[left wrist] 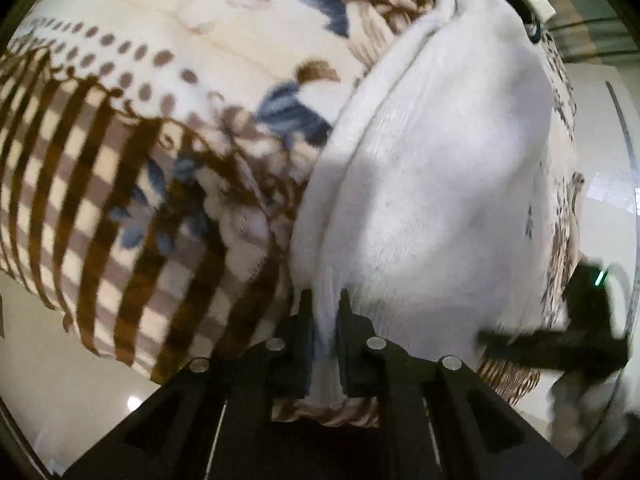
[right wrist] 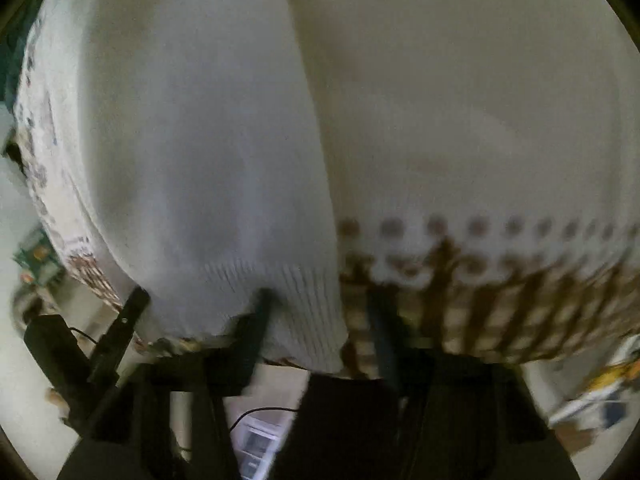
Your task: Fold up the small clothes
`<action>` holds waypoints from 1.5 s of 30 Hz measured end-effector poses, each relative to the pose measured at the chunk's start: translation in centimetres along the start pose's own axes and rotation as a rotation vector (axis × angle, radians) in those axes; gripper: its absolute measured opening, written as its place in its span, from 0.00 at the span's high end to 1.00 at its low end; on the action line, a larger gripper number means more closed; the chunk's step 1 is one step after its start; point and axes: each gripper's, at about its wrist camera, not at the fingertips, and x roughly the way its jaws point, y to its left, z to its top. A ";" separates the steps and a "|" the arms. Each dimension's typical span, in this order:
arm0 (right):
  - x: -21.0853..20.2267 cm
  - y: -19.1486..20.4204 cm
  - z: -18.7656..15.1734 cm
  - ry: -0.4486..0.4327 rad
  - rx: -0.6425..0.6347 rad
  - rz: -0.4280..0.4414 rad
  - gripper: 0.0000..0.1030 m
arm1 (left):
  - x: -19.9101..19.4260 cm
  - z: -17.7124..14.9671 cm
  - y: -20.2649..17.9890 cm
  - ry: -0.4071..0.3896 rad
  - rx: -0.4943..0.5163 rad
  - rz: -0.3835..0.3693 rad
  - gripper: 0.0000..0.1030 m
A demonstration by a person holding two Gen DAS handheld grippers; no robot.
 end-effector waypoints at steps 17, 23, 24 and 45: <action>1.2 2.0 -4.8 0.027 -0.188 -0.057 0.75 | -1.6 0.8 1.2 0.062 -0.089 0.004 0.73; -7.7 1.6 -2.6 -0.138 -0.180 0.057 0.39 | -7.6 6.1 -4.9 -0.103 0.013 -0.095 0.42; -9.3 1.8 -1.6 -0.176 -0.180 0.064 0.39 | -7.5 8.1 -6.1 -0.125 0.032 -0.120 0.42; -22.2 8.1 26.4 -0.612 0.000 0.144 0.88 | 0.7 32.4 -17.6 -0.257 0.337 -0.115 0.95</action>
